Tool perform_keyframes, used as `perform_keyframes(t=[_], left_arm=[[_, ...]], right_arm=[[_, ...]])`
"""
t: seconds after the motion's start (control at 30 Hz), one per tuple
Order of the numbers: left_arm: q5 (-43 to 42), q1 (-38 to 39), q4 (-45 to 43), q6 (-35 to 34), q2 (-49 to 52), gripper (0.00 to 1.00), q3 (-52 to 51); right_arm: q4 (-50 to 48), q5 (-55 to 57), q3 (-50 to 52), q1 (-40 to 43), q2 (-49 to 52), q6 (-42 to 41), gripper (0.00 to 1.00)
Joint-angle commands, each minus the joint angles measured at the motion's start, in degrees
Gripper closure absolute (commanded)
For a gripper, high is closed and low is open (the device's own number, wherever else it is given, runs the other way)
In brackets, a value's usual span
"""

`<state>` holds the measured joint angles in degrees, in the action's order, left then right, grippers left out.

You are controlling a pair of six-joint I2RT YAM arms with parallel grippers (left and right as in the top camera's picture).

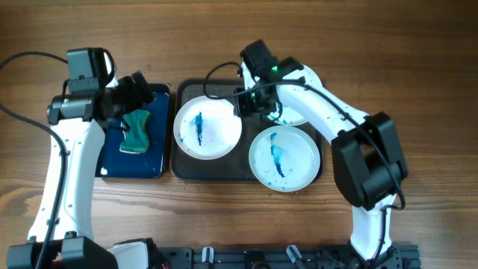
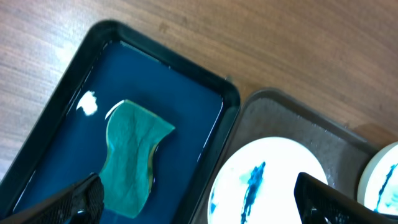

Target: Clean dirty plates on tray and stack at the side

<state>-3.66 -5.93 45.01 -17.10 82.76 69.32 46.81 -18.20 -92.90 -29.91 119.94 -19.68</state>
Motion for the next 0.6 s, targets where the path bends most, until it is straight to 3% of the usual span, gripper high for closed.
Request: perform_keyframes(t=[0.0, 0.33, 0.57], left_arm=[[0.79, -0.07, -1.03, -0.48, 0.57, 0.04, -0.55], [0.55, 0.02, -3.17, -0.11, 0.57, 0.05, -0.55], [0.57, 0.33, -4.94, -0.11, 0.59, 0.05, -0.55]], right_arm=[[0.48, 1.92, -1.33, 0.7, 0.87, 9.9, 0.62], [-2.62, 0.57, 0.72, -0.13, 3.26, 18.27, 0.68], [-2.38, 0.09, 0.79, -1.14, 5.38, 18.12, 0.69]])
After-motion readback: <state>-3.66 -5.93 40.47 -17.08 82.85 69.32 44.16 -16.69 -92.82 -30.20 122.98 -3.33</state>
